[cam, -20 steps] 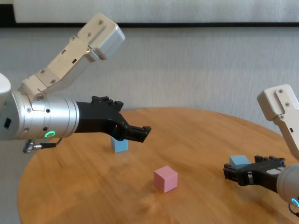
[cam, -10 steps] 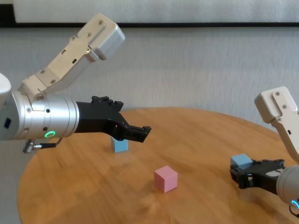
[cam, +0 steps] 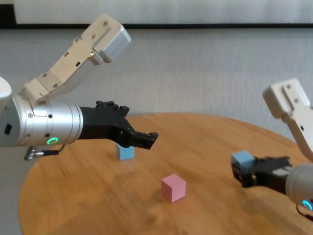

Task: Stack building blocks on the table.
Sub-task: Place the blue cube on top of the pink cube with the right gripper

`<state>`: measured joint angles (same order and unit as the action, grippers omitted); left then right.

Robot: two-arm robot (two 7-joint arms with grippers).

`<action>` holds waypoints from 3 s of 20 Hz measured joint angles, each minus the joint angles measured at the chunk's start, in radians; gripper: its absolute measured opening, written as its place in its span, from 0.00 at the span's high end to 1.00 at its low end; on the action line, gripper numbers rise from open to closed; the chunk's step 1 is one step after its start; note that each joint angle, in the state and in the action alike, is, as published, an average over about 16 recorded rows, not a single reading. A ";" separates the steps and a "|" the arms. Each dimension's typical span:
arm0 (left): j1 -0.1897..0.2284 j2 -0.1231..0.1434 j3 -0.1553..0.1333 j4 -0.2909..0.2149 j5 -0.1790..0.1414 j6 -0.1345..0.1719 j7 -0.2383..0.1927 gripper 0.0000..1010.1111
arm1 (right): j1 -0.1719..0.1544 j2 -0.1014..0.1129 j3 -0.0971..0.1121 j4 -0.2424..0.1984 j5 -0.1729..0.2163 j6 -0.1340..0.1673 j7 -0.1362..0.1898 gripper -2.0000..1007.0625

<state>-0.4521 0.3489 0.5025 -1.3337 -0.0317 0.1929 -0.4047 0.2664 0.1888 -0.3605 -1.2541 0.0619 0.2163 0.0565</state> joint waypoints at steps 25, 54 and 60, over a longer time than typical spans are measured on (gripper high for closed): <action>0.000 0.000 0.000 0.000 0.000 0.000 0.000 0.01 | -0.092 0.004 -0.054 -0.206 -0.047 0.064 0.138 0.65; 0.000 0.000 0.000 0.000 0.000 0.000 0.000 0.01 | -0.096 -0.052 -0.053 -0.157 -0.134 0.052 0.161 0.65; 0.000 0.000 0.000 0.000 0.000 0.000 0.000 0.01 | -0.091 -0.067 -0.050 -0.141 -0.149 0.048 0.162 0.65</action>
<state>-0.4521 0.3489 0.5025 -1.3336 -0.0317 0.1929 -0.4047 0.1753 0.1221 -0.4100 -1.3947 -0.0871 0.2647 0.2190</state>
